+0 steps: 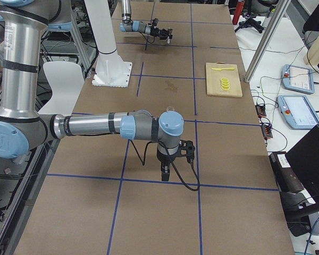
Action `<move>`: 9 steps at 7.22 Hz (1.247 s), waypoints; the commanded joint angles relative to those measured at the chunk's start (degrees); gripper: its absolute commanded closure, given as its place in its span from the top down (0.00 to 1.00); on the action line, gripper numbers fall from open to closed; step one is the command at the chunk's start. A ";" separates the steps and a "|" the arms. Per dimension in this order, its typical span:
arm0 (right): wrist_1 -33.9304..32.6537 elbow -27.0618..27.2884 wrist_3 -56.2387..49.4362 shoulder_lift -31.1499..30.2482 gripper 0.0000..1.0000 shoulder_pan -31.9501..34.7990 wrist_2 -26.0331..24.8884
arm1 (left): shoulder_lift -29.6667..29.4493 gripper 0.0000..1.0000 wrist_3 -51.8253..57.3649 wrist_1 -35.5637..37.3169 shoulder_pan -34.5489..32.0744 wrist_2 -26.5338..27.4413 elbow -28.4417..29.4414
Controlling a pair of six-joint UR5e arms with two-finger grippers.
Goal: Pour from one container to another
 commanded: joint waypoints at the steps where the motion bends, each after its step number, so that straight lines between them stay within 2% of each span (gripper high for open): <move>1: -0.03 0.00 0.00 -0.02 1.00 0.01 0.00 | -0.09 0.13 -0.11 -1.26 0.48 0.01 1.16; 4: 0.06 0.00 0.00 -0.02 1.00 -0.08 0.00 | -0.09 0.14 -0.11 -2.50 0.57 0.01 2.40; 9: 0.06 0.00 0.00 -0.02 1.00 0.10 -0.09 | -0.88 0.27 0.07 -2.50 0.92 0.01 2.84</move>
